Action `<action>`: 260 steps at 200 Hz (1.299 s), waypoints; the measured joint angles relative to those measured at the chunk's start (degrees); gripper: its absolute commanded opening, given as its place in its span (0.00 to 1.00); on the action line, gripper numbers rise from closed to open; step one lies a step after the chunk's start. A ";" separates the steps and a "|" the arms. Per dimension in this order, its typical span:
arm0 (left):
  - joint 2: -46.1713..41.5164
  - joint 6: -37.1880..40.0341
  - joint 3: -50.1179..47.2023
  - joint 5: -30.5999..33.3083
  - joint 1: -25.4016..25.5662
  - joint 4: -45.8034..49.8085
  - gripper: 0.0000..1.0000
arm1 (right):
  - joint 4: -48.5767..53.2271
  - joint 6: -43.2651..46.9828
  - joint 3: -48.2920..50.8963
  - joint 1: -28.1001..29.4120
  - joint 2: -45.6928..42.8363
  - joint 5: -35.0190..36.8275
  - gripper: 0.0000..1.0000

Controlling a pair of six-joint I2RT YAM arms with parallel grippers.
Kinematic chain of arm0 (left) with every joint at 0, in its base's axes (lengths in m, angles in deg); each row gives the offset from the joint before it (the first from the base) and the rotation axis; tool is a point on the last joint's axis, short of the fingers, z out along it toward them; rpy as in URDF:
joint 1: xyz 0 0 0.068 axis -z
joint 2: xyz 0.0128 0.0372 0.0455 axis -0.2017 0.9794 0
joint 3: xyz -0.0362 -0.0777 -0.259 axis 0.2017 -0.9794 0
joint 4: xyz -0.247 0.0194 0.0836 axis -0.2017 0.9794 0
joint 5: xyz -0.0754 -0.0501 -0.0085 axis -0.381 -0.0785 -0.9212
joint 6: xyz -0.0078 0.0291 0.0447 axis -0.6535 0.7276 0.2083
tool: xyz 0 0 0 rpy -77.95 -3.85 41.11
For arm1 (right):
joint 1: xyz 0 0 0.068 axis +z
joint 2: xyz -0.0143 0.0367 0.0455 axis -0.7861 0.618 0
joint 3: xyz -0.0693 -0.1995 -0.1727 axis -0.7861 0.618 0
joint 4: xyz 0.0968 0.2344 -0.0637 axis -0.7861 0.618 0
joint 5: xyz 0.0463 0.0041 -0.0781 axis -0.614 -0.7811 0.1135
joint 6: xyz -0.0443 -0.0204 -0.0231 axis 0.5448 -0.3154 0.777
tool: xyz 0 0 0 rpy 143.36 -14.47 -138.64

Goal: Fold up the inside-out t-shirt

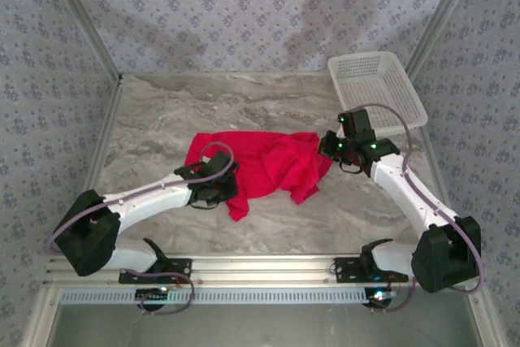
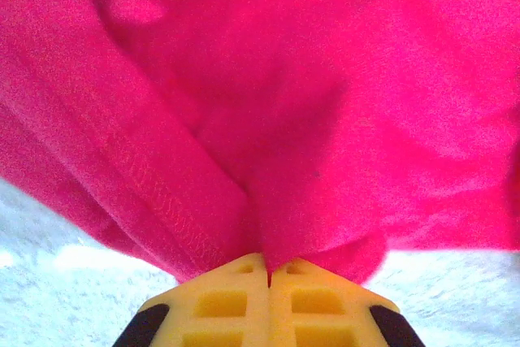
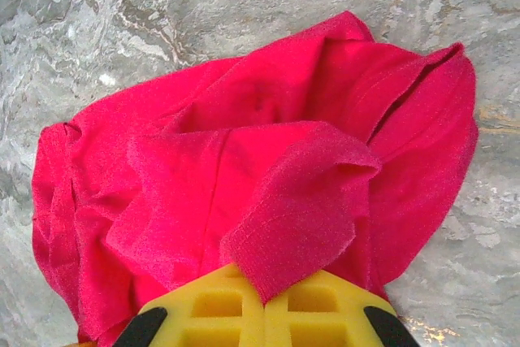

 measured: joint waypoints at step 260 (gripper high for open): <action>13.68 28.59 28.74 4.81 -26.47 14.84 0.53 | 9.09 2.16 -17.90 -11.41 2.64 0.35 0.00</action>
